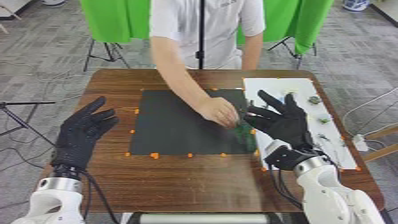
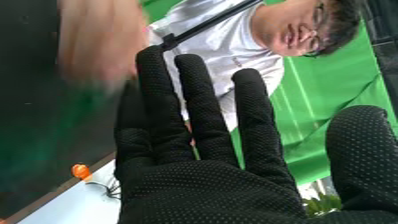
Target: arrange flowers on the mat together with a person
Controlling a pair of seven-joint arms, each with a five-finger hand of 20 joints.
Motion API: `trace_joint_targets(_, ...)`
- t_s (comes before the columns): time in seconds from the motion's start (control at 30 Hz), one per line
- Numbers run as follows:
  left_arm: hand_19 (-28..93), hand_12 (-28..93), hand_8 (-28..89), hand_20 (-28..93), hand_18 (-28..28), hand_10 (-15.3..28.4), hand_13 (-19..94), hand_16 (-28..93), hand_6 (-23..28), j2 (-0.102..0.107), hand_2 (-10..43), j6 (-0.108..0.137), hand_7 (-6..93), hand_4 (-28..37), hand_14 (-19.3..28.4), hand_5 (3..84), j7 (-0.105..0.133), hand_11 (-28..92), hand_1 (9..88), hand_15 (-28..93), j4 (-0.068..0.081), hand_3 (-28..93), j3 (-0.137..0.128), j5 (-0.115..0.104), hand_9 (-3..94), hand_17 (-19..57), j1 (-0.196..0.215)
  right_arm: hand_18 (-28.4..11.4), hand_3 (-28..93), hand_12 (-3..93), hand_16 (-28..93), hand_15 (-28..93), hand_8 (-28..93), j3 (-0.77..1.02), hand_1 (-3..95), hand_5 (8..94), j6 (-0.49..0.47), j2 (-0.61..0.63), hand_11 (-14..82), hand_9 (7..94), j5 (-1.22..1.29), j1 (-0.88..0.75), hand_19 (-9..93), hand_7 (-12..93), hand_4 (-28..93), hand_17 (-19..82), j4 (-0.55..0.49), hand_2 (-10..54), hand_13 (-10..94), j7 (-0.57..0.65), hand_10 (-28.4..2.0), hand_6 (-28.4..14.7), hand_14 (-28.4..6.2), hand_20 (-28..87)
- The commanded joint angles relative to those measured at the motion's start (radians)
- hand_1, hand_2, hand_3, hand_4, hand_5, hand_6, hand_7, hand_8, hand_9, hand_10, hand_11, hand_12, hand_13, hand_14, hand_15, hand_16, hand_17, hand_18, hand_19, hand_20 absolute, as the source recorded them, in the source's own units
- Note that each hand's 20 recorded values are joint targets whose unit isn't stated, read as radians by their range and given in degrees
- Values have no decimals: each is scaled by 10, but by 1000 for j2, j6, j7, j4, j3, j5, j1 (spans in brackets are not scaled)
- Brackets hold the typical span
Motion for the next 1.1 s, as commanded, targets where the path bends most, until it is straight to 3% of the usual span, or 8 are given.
trace_joint_targets(0.03, 656, 117, -69, -32, 272, 219, 319, -79, 115, -2, 116, 7, 84, -203, 273, 418, -7, 274, 273, 560, -1, 714, 4, -4, 423, -39, 5, -189, 655, 131, 117, 366, -130, -4, 107, 422, 5, -2, 158, 507, 0, -3, 416, 134, -277, 60, -6, 205, 405, -2, -175, 16, -191, 176)
trace_joint_targets(0.73, 655, 117, -69, -30, 271, 220, 318, -80, 116, -3, 117, 11, 84, -203, 273, 420, -8, 276, 273, 561, -1, 714, 3, -4, 424, -39, 3, -189, 657, 131, 116, 367, -130, -3, 105, 422, 0, -4, 159, 508, -3, 0, 416, 135, -277, 60, -6, 206, 404, 0, -174, 16, -192, 177)
trace_joint_targets(1.1, 655, 117, -69, -29, 271, 221, 318, -80, 117, 2, 117, 3, 84, -203, 273, 421, 11, 276, 274, 562, 3, 715, 3, -4, 425, -39, 7, -191, 658, 132, 116, 368, -130, -2, 107, 421, -7, 3, 159, 507, -14, 2, 418, 135, -278, 59, -7, 204, 404, -7, -174, 17, -192, 178)
